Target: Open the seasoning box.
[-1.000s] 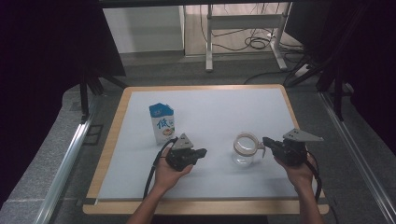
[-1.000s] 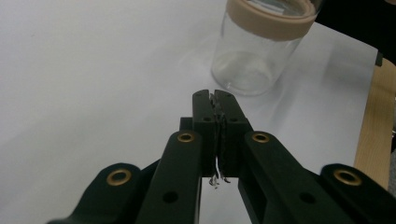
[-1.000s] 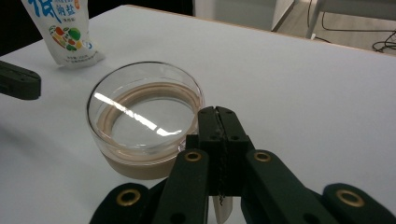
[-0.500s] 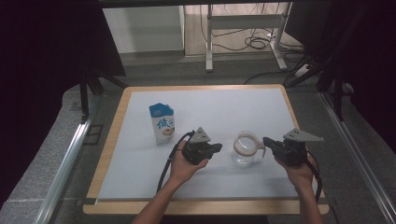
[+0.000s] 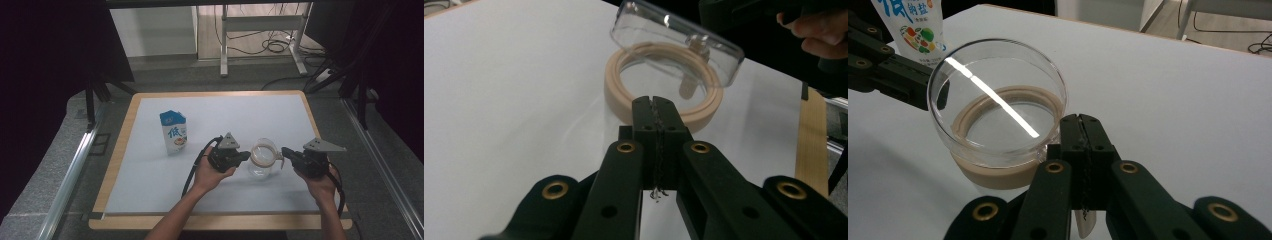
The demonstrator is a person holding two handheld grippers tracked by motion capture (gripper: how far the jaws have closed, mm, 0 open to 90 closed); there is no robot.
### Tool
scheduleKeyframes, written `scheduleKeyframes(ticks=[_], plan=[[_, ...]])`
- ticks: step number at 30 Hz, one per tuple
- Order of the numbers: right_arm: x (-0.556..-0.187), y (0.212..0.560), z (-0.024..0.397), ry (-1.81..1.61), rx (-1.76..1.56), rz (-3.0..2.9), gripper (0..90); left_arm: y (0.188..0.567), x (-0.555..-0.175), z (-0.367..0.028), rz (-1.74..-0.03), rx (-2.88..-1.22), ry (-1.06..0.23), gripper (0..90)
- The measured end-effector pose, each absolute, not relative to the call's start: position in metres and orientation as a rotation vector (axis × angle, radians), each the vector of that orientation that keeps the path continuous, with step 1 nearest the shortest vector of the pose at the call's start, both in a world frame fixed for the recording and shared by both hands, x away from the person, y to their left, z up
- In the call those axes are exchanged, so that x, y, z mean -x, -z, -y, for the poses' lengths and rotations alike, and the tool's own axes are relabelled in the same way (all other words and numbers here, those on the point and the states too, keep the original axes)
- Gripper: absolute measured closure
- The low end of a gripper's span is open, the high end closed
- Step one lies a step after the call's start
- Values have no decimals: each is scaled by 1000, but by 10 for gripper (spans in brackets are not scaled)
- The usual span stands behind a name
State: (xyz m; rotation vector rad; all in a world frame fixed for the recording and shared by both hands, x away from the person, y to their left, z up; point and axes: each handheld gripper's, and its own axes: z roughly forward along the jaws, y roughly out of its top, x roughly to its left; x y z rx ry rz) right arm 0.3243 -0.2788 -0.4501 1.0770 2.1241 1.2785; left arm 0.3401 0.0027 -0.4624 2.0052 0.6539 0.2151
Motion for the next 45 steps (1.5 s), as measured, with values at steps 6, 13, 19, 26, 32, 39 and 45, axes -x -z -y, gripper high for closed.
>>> scheduleKeyframes(ticks=[6, 13, 19, 26, 32, 39, 45], plan=[[-324, 450, 279, -1283, -1077, -2125, 899, 459, -343, 4, -643, -2016, -216, 900], [-321, 451, 280, -1278, -1066, -2111, 898, 457, -343, 8, -630, -2023, -217, 900], [-304, 449, 279, -1313, -1029, -2094, 894, 457, -346, 9, -629, -2016, -205, 900], [-281, 472, 271, -1288, -974, -2183, 770, 449, -348, 12, -623, -2011, -188, 900], [-280, 493, 267, -1285, -983, -2247, 621, 440, -348, 19, -610, -2000, -192, 900], [-280, 506, 260, -1271, -967, -2300, 545, 429, -347, 31, -586, -1997, -180, 900], [-281, 509, 260, -1263, -972, -2311, 545, 418, -345, 51, -540, -2023, -185, 900]])
